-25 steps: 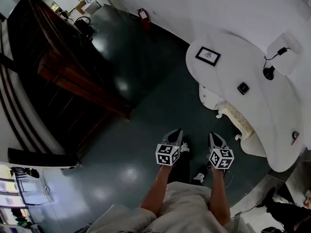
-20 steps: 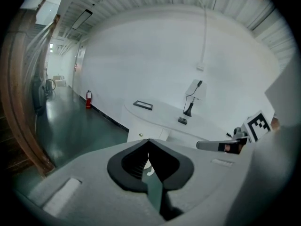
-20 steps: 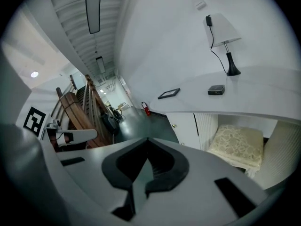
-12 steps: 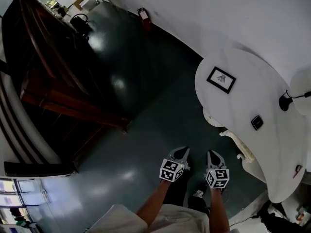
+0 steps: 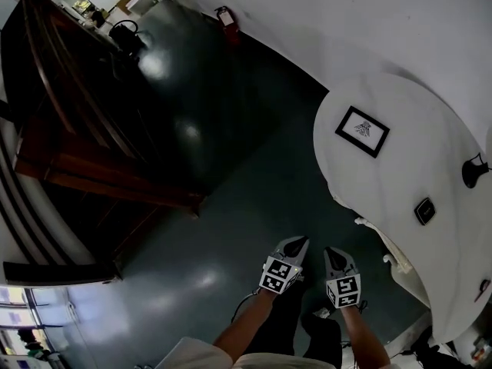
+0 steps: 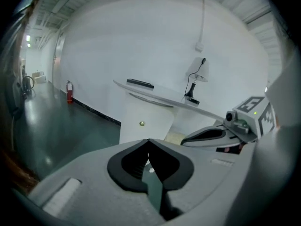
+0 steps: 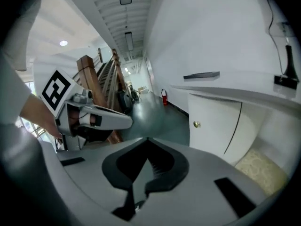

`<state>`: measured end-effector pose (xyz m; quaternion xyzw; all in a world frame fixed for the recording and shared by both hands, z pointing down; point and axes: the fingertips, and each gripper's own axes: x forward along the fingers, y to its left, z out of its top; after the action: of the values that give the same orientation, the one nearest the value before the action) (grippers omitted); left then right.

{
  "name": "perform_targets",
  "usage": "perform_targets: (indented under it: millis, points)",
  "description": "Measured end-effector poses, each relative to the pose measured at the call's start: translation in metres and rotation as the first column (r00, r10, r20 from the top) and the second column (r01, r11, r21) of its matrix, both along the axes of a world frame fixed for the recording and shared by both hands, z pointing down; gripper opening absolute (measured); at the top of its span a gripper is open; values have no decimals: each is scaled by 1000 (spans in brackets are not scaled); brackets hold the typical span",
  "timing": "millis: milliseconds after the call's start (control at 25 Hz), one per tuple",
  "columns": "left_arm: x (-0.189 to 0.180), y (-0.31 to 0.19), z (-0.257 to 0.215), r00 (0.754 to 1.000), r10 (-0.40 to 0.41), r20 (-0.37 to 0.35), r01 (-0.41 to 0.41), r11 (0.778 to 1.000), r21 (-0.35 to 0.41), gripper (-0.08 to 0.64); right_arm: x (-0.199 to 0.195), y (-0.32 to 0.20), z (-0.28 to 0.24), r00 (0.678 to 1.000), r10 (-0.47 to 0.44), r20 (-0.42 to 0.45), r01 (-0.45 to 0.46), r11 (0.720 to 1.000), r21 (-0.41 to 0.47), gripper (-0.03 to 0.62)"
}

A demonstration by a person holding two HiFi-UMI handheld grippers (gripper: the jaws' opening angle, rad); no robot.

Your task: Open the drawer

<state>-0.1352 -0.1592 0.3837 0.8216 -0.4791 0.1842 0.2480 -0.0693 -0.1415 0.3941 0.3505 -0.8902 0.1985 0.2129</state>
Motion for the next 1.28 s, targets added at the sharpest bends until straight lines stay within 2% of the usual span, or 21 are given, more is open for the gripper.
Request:
perform_targets:
  millis: [200,280,360,520,720,880,960,1080,1160,1280]
  points:
    - [9,-28,72,999,13,36,-17,994,107,9,0,-27,57,1000,-3,-13,4,994,112,14]
    - [17,-36,113,991,85,106,-99,986,137,9,9,-39,85,998,32,45,-37,994,105,15]
    - [14,-41,158,969,155,190,-184,972,145,9,18,-50,121,994,78,76,-86,991,105,15]
    - [3,-52,242,955,170,242,-213,963,167,9,46,-71,204,989,146,31,-149,975,162,15]
    - [4,-73,335,964,157,216,-205,954,220,9,73,-103,284,979,200,27,-200,948,249,15]
    - [-2,-85,392,976,124,181,-175,938,299,9,73,-124,323,975,201,96,-220,932,287,15]
    - [-3,-94,412,975,127,184,-184,922,340,9,81,-140,327,967,227,116,-253,909,330,15]
    - [0,-113,440,972,150,183,-208,910,359,9,93,-158,330,936,306,177,-350,872,342,15]
    - [6,-128,456,977,133,165,-186,913,364,9,99,-167,339,920,338,199,-388,852,352,15]
    - [24,-144,477,985,113,127,-151,925,348,9,109,-173,355,907,370,200,-418,839,347,15]
